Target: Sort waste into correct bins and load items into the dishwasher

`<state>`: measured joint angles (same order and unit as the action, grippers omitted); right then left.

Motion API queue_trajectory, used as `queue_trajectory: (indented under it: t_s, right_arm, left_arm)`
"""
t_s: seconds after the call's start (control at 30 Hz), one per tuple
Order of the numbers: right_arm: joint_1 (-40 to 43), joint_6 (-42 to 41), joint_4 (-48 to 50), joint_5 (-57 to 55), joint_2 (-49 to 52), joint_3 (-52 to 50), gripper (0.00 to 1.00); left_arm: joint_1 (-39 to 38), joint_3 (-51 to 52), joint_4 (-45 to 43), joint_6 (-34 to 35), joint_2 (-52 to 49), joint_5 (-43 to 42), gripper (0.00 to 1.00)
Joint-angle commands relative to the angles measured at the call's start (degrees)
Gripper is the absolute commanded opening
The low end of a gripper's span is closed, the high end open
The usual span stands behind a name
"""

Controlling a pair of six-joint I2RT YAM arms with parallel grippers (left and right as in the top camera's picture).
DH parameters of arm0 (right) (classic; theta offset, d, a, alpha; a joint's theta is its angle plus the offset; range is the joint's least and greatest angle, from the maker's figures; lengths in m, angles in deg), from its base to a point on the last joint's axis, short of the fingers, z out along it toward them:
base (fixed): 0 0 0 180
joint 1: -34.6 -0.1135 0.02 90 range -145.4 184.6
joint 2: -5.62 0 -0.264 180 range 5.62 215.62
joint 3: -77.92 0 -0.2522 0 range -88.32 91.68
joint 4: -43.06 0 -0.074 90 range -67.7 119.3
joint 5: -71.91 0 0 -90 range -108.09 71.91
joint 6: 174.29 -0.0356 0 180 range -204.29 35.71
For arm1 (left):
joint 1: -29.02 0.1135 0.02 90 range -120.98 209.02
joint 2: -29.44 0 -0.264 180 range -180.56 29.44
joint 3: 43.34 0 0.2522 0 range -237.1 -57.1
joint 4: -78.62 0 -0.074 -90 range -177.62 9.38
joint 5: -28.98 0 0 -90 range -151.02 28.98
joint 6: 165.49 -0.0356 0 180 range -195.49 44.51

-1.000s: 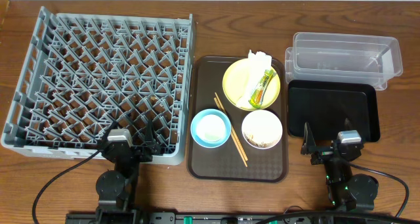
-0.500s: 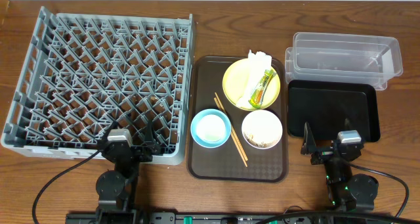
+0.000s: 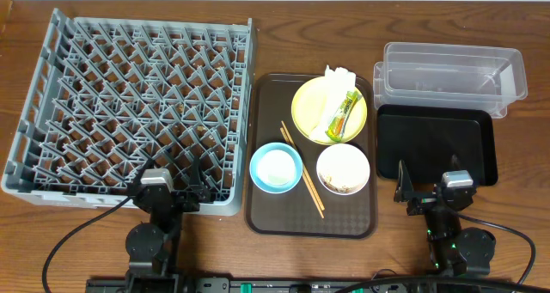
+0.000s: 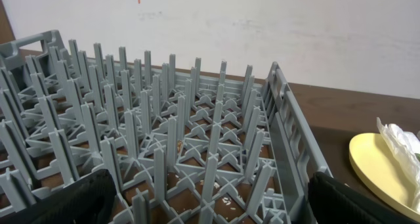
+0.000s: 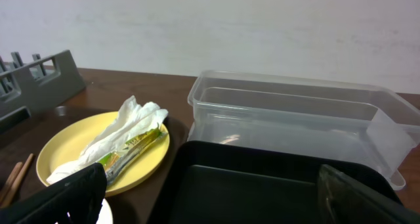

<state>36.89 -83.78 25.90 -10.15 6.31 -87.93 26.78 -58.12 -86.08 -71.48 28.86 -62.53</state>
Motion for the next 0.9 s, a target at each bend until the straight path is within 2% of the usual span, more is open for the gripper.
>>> queue_trajectory:
  t_s: [0.0, 0.53, 0.87]
  right_arm:
    - [-0.48, 0.39, -0.22, 0.44, -0.2, -0.07, 0.99]
    - [-0.48, 0.37, -0.28, -2.58, -0.17, -0.07, 0.99]
    - [-0.48, -1.38, -4.15, -2.54, 4.94, 4.61, 0.99]
  left_arm:
    - [0.35, 0.79, 2.54, -0.98, 0.35, 1.33, 0.96]
    - [0.35, 0.17, 2.34, -0.9, 0.26, 1.16, 0.96]
    - [0.35, -11.67, 11.23, -0.74, -8.35, 1.57, 0.96]
